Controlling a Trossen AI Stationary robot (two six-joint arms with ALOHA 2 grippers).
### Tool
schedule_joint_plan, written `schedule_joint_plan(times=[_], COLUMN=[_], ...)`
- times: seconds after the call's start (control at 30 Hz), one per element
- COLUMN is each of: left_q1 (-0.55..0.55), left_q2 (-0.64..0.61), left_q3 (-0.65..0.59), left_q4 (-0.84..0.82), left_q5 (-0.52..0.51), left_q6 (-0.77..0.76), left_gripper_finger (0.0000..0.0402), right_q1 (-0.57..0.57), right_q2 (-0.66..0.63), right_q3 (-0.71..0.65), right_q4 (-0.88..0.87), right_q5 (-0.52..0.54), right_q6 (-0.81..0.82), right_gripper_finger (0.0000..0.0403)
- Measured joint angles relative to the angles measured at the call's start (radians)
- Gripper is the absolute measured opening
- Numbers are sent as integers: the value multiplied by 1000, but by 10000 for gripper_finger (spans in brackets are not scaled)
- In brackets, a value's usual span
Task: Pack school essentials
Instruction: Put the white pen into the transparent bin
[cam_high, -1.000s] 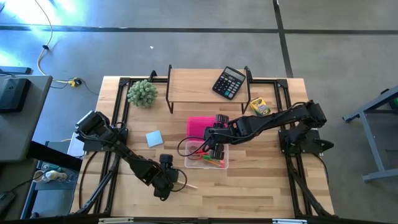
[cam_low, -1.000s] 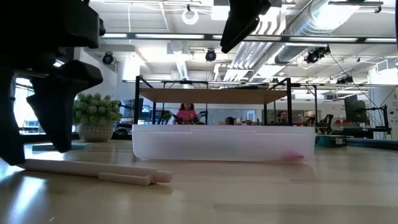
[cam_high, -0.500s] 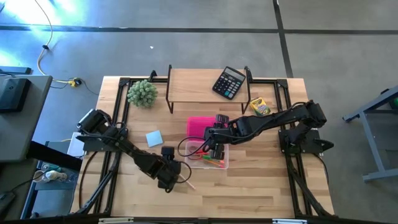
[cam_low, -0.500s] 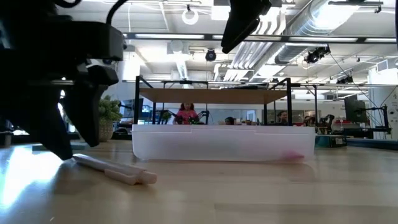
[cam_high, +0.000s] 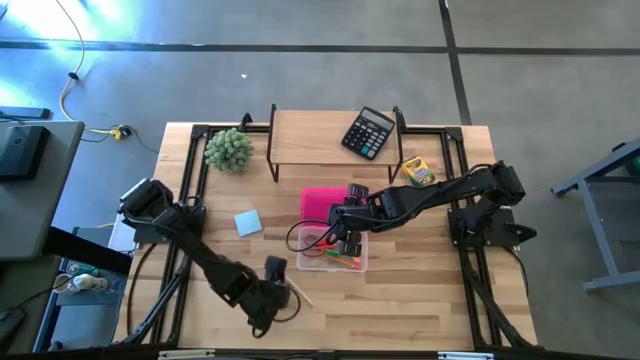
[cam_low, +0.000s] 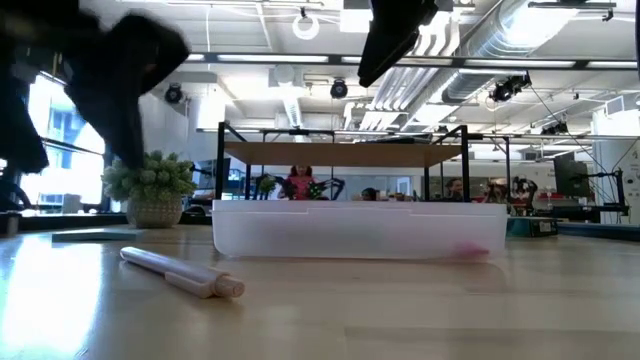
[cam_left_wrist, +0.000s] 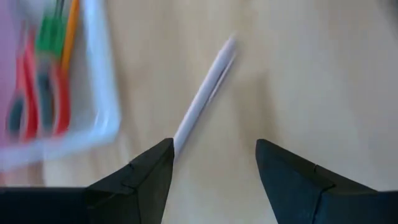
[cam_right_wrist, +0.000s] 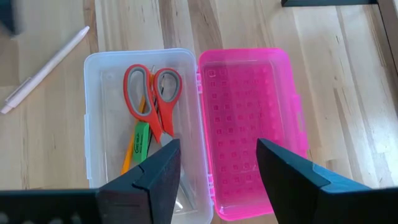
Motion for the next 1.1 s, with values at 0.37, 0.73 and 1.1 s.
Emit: schedule_joint_plan(times=[0.37,0.73,1.1], left_q1=[78,120,120], left_q2=[13,16,150], left_q3=[4,4,3], left_q4=[271,392,464], left_q5=[48,171,208], left_q6=[245,307,287], left_gripper_finger=[216,216,216], right_q1=[0,0,0], right_q2=[0,0,1], right_q3=[0,0,0], right_q4=[3,3,1], right_q5=[0,0,0], right_q6=[26,26,26], right_gripper_finger=[200,200,200])
